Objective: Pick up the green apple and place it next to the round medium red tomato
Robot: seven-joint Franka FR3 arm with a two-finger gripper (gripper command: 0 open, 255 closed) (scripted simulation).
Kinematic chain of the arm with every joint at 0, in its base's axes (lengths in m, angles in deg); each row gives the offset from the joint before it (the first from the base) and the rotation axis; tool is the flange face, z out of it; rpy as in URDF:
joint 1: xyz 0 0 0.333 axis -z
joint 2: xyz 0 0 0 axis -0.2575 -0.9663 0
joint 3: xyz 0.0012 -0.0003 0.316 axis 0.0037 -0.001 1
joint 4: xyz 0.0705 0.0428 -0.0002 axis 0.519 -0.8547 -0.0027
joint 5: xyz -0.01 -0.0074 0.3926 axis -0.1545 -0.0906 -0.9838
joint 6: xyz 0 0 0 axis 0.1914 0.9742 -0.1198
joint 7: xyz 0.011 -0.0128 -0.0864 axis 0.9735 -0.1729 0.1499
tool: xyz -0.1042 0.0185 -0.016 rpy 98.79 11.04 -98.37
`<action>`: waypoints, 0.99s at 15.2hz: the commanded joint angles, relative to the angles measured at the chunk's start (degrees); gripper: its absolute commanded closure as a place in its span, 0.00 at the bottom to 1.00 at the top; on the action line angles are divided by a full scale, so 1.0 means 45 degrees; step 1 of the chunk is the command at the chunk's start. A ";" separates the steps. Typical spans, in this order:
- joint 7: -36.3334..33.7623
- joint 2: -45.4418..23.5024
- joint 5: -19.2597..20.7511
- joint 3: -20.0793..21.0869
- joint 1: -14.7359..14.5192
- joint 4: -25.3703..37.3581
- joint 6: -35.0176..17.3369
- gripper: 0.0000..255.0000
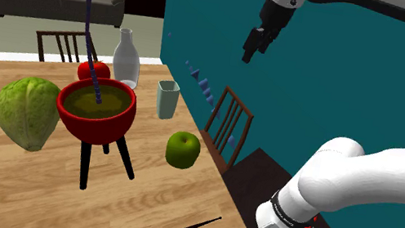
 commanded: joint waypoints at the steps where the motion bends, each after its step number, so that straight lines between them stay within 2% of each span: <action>1: 0.0000 0.0000 0.0000 0.0000 0.0000 0.0000 0.0000 0.00; 15: 0.2169 -0.3349 -0.1325 0.1167 -0.2446 -0.1033 -0.1840 0.00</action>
